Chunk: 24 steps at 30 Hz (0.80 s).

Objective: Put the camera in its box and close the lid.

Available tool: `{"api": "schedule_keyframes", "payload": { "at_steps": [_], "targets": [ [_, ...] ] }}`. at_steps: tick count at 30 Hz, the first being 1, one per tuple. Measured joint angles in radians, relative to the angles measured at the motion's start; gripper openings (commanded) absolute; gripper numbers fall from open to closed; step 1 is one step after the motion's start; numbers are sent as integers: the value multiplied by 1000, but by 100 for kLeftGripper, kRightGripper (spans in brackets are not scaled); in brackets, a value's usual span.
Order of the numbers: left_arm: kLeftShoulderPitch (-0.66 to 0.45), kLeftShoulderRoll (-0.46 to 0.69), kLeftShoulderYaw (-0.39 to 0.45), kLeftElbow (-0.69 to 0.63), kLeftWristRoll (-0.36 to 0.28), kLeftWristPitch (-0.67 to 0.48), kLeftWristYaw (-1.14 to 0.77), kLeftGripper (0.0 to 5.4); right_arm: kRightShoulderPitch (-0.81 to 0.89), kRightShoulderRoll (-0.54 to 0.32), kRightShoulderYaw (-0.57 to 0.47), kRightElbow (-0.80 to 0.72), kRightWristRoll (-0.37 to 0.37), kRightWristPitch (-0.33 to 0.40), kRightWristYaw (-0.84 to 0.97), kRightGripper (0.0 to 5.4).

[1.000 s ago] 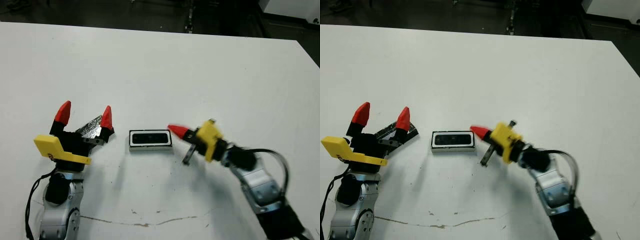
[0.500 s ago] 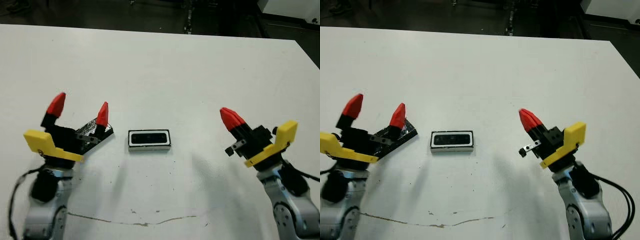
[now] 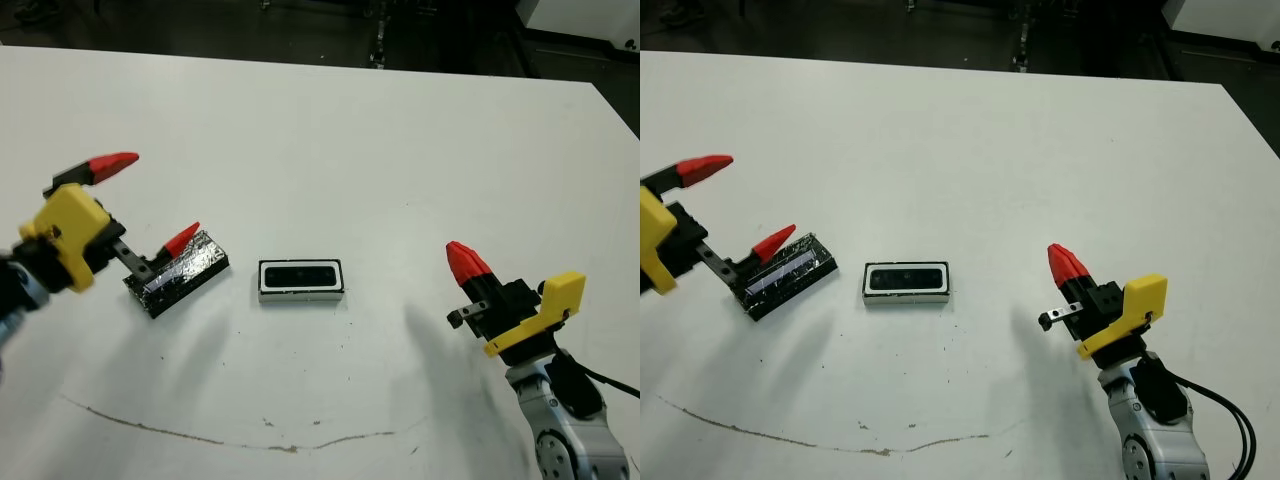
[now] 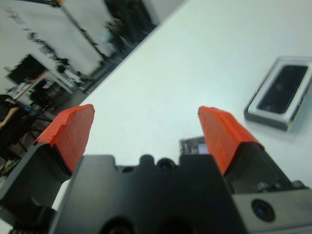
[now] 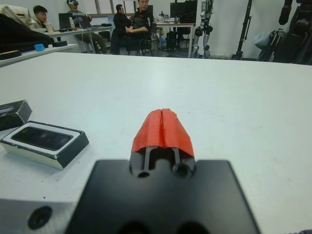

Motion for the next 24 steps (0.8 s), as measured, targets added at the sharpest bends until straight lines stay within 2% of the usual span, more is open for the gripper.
{"api": "schedule_keyframes", "payload": {
  "at_steps": [2, 10, 18, 24],
  "targets": [
    [-26, 3, -12, 46, -47, 42, -63, 540, -1, 0, 1, 0, 5, 1, 0, 0],
    [-45, -49, -60, 157, -142, 139, -141, 540, -5, 1, 17, -1, 17, 8, -4, 0],
    [-24, -106, -66, 159, -168, 174, -124, 540, -8, 1, 16, -21, 81, 92, -13, 0],
    [15, -118, -67, 120, -160, 185, -84, 540, -10, 1, 17, -34, 92, 117, -22, 0]
  ]
}}
